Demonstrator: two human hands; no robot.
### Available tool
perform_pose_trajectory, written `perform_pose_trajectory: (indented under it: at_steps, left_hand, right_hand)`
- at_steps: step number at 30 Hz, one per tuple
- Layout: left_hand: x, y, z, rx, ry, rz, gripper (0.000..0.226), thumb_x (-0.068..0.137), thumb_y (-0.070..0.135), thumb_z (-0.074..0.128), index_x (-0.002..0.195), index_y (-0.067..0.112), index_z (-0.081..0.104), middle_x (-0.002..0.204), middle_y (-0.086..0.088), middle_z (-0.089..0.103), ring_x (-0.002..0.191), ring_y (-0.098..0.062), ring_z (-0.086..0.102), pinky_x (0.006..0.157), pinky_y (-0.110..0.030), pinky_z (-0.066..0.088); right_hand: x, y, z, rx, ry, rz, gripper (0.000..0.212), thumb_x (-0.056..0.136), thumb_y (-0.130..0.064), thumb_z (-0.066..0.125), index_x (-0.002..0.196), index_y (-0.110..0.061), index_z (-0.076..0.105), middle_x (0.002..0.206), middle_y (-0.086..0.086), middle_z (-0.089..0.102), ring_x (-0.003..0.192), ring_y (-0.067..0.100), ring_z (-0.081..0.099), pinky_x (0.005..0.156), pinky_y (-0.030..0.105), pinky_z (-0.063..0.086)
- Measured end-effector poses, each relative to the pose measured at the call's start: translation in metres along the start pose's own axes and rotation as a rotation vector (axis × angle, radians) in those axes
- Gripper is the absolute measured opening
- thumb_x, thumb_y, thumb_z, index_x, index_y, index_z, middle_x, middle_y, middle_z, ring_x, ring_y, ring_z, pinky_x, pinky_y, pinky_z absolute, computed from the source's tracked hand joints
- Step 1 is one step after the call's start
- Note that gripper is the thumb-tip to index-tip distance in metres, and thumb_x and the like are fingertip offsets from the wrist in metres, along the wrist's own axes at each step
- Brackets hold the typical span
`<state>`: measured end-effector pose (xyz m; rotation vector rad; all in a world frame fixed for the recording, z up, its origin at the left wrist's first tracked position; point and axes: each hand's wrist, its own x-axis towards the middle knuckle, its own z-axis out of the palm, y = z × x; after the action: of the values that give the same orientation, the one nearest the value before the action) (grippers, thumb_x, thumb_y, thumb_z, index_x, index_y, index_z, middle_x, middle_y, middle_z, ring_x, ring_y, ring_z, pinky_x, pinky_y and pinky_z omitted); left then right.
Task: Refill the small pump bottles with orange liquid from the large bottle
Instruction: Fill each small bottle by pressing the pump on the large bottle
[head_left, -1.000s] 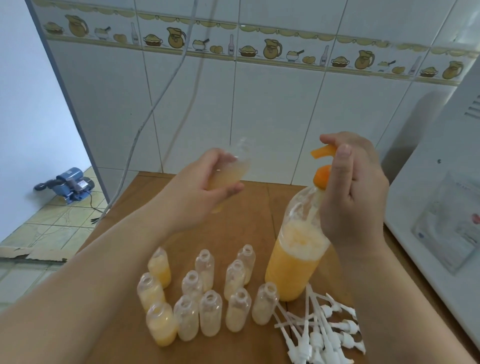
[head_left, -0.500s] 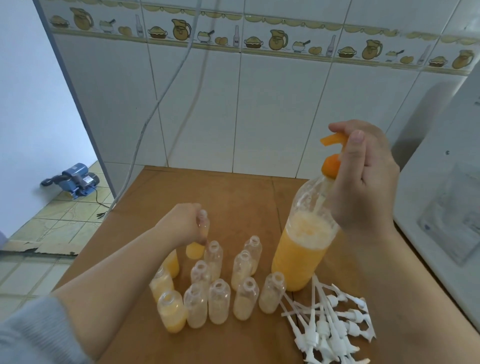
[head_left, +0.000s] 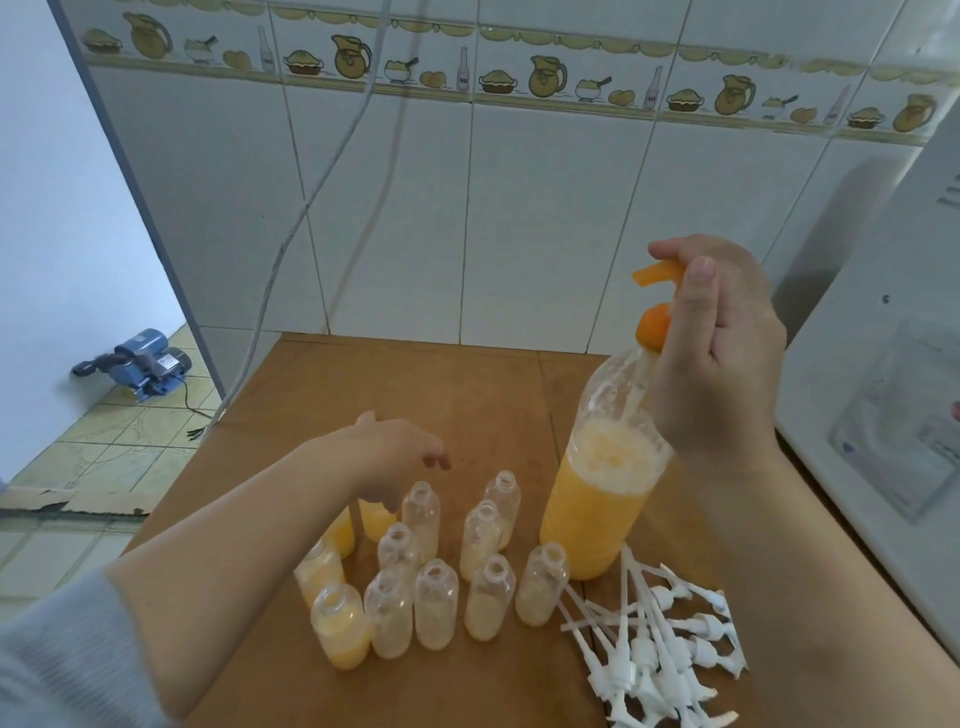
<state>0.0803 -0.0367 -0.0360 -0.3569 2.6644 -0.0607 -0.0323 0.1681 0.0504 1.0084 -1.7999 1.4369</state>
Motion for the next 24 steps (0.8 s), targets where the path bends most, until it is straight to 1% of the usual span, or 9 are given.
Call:
perform_pose_trajectory:
  at_steps: [3, 5, 7, 10, 14, 16, 20, 22, 24]
  left_hand:
    - [0.004, 0.005, -0.001, 0.012, -0.076, 0.096, 0.062, 0.081, 0.018, 0.069, 0.133, 0.04, 0.043, 0.136, 0.015, 0.047, 0.126, -0.015, 0.04, 0.099, -0.037, 0.024]
    - [0.008, 0.005, 0.003, -0.008, -0.106, 0.131, 0.055, 0.082, 0.02, 0.068, 0.128, 0.042, 0.049, 0.133, 0.014, 0.049, 0.125, -0.016, 0.04, 0.104, -0.042, 0.023]
    - [0.011, 0.004, 0.007, -0.08, -0.133, 0.145, 0.051, 0.081, 0.02, 0.069, 0.125, 0.041, 0.053, 0.131, 0.012, 0.05, 0.121, -0.016, 0.045, 0.105, -0.041, 0.032]
    - [0.013, 0.004, 0.008, -0.178, -0.15, 0.156, 0.05, 0.079, 0.02, 0.071, 0.123, 0.038, 0.055, 0.127, 0.009, 0.053, 0.113, -0.016, 0.051, 0.095, -0.034, 0.046]
    - [0.014, 0.004, 0.006, -0.204, -0.088, 0.112, 0.048, 0.077, 0.03, 0.074, 0.121, 0.036, 0.056, 0.118, 0.009, 0.053, 0.106, -0.016, 0.053, 0.09, -0.035, 0.049]
    - [0.011, 0.002, 0.001, -0.264, -0.014, 0.092, 0.047, 0.076, 0.036, 0.074, 0.119, 0.038, 0.056, 0.111, 0.013, 0.052, 0.101, -0.013, 0.053, 0.085, -0.03, 0.049]
    - [-0.01, -0.026, -0.019, -0.526, 0.283, 0.038, 0.04, 0.07, 0.044, 0.076, 0.106, 0.045, 0.059, 0.105, 0.016, 0.059, 0.092, -0.006, 0.056, 0.082, -0.029, 0.049]
    - [-0.028, -0.039, -0.03, -0.743, 0.49, 0.028, 0.035, 0.066, 0.046, 0.078, 0.098, 0.042, 0.064, 0.096, 0.013, 0.066, 0.087, -0.008, 0.061, 0.083, -0.034, 0.051]
    - [-0.044, -0.04, -0.041, -1.06, 0.673, 0.079, 0.039, 0.062, 0.042, 0.08, 0.098, 0.033, 0.068, 0.095, 0.008, 0.07, 0.091, -0.01, 0.064, 0.085, -0.032, 0.051]
  right_hand:
    - [0.0, 0.0, 0.0, -0.005, 0.005, -0.006, 0.041, 0.1, -0.025, 0.024, 0.108, -0.011, 0.062, 0.104, -0.006, 0.056, 0.103, 0.005, 0.051, 0.094, 0.025, 0.043]
    - [-0.001, 0.0, 0.0, -0.018, 0.005, -0.014, 0.04, 0.1, -0.024, 0.024, 0.109, -0.011, 0.062, 0.105, -0.007, 0.056, 0.104, 0.0, 0.049, 0.099, 0.032, 0.042]
    - [-0.001, 0.0, -0.001, -0.03, 0.003, -0.028, 0.041, 0.1, -0.024, 0.024, 0.109, -0.01, 0.062, 0.104, -0.01, 0.053, 0.104, -0.003, 0.047, 0.099, 0.041, 0.041]
    - [-0.001, 0.0, 0.0, -0.044, 0.004, -0.051, 0.04, 0.099, -0.022, 0.025, 0.11, -0.008, 0.061, 0.105, -0.01, 0.052, 0.104, -0.004, 0.046, 0.1, 0.049, 0.04]
    - [-0.001, 0.0, 0.001, -0.044, 0.009, -0.05, 0.04, 0.099, -0.022, 0.025, 0.11, -0.008, 0.062, 0.104, -0.01, 0.053, 0.104, -0.004, 0.046, 0.099, 0.048, 0.04]
    - [-0.001, 0.001, 0.0, -0.05, 0.001, -0.052, 0.042, 0.099, -0.023, 0.025, 0.109, -0.008, 0.062, 0.104, -0.009, 0.053, 0.104, -0.005, 0.045, 0.102, 0.042, 0.04]
    - [0.006, 0.004, -0.007, -0.079, -0.06, -0.05, 0.044, 0.098, -0.029, 0.026, 0.113, -0.008, 0.063, 0.106, -0.008, 0.056, 0.101, -0.006, 0.046, 0.091, 0.006, 0.035]
    - [0.013, 0.009, -0.014, -0.039, -0.084, -0.042, 0.045, 0.097, -0.032, 0.029, 0.118, -0.008, 0.061, 0.109, -0.006, 0.058, 0.102, -0.004, 0.05, 0.088, 0.004, 0.036]
    - [0.016, 0.013, -0.02, -0.039, -0.121, -0.065, 0.045, 0.098, -0.032, 0.029, 0.121, -0.008, 0.06, 0.113, -0.005, 0.058, 0.107, 0.002, 0.052, 0.092, 0.012, 0.04]
